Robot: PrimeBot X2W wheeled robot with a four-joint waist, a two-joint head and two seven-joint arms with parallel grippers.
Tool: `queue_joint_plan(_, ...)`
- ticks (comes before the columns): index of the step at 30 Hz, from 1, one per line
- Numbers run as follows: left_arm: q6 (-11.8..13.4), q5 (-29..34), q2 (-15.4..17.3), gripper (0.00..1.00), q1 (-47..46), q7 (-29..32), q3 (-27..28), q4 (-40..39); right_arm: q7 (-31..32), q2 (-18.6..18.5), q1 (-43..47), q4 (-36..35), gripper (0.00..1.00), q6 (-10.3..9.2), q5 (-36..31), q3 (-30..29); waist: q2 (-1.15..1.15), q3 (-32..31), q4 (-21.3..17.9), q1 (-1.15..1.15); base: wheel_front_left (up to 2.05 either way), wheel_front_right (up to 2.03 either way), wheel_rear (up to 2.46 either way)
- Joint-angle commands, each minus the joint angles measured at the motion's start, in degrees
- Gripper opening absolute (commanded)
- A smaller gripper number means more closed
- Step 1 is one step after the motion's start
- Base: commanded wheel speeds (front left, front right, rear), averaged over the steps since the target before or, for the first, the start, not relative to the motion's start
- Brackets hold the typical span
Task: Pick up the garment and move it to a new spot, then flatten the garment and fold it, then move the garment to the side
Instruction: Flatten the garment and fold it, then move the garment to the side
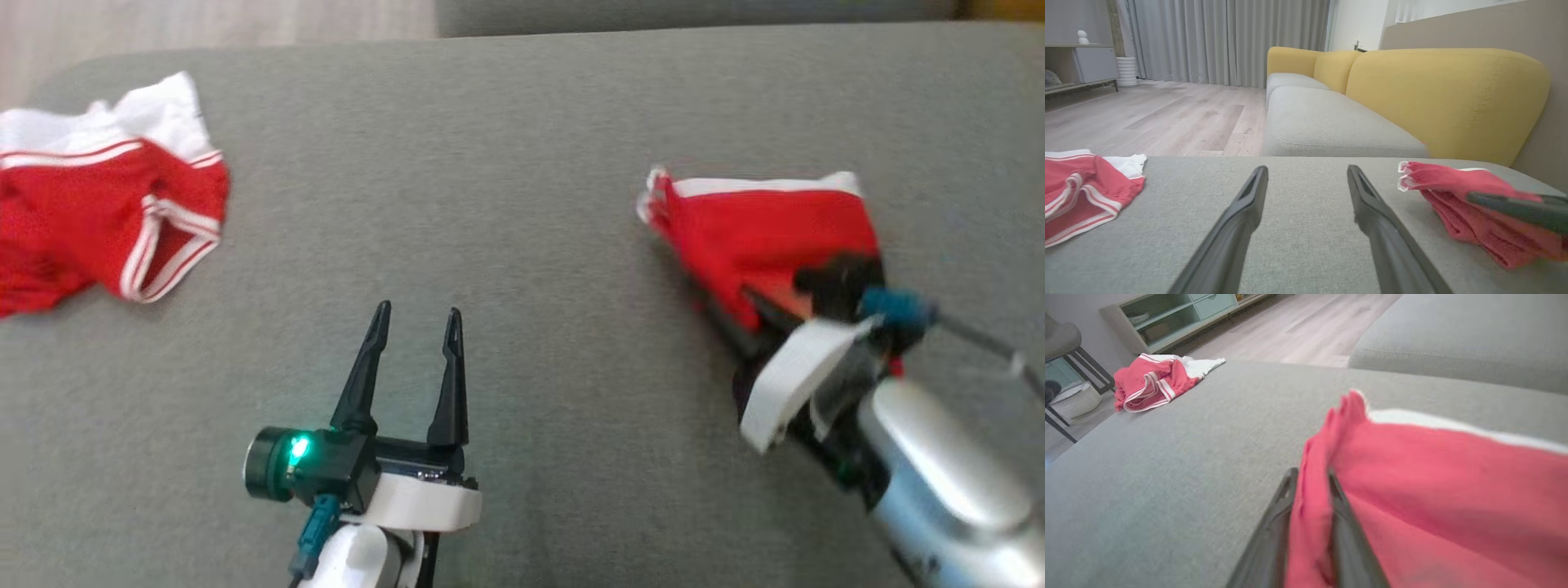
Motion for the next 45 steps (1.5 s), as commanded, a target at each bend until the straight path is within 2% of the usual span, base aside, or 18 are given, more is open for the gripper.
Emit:
queue_joint_plan(1,0.8,-0.5,-0.1,1.00,-0.9,-0.3,1.1,-1.6,-0.6,0.6,1.9,-2.5,1.00,0.39,-1.3,-1.1,0.00,-0.5,2.3,0.00,0.00,0.00,0.00)
queue_joint_plan(5,1.3,-1.0,-0.1,1.00,-0.4,-0.3,1.3,-2.0,-4.3,2.3,4.9,-4.6,1.00,0.39,-3.3,-5.3,0.00,-1.4,3.4,0.00,0.00,0.00,0.00)
queue_joint_plan(12,1.7,0.2,-0.1,1.00,3.7,-0.3,4.1,-3.3,-17.6,7.8,13.3,-7.9,1.00,0.39,-10.1,-20.2,0.00,-6.7,2.0,0.00,0.00,0.00,0.00)
queue_joint_plan(16,1.7,1.8,-0.1,1.00,8.0,-0.3,6.6,-4.5,-20.3,11.2,19.3,-8.0,1.00,0.39,-13.0,-25.5,0.00,-10.3,0.1,0.00,0.00,0.00,0.00)
queue_joint_plan(19,1.5,2.9,-0.1,1.00,11.0,-0.3,8.4,-5.3,-20.6,12.5,23.2,-9.1,1.00,0.39,-15.2,-28.0,0.00,-11.8,-1.0,0.00,0.00,0.00,0.00)
queue_joint_plan(24,1.0,4.0,-0.1,1.00,15.6,-0.3,11.5,-4.2,-20.6,13.4,30.0,-8.4,1.00,0.39,-21.1,-28.6,0.00,-14.5,-1.9,0.00,0.00,0.00,0.00)
queue_joint_plan(28,1.0,3.9,-0.1,1.00,17.6,-0.3,13.0,-3.9,-20.6,14.3,32.3,-7.9,1.00,0.39,-22.7,-28.7,0.00,-15.5,-2.0,0.00,0.00,0.00,0.00)
queue_joint_plan(45,-0.3,4.0,-0.1,1.00,18.4,-0.3,13.8,-2.4,-20.6,15.5,32.9,-6.5,1.00,0.39,-25.9,-27.9,0.00,-17.1,-1.9,0.00,0.00,0.00,0.00)
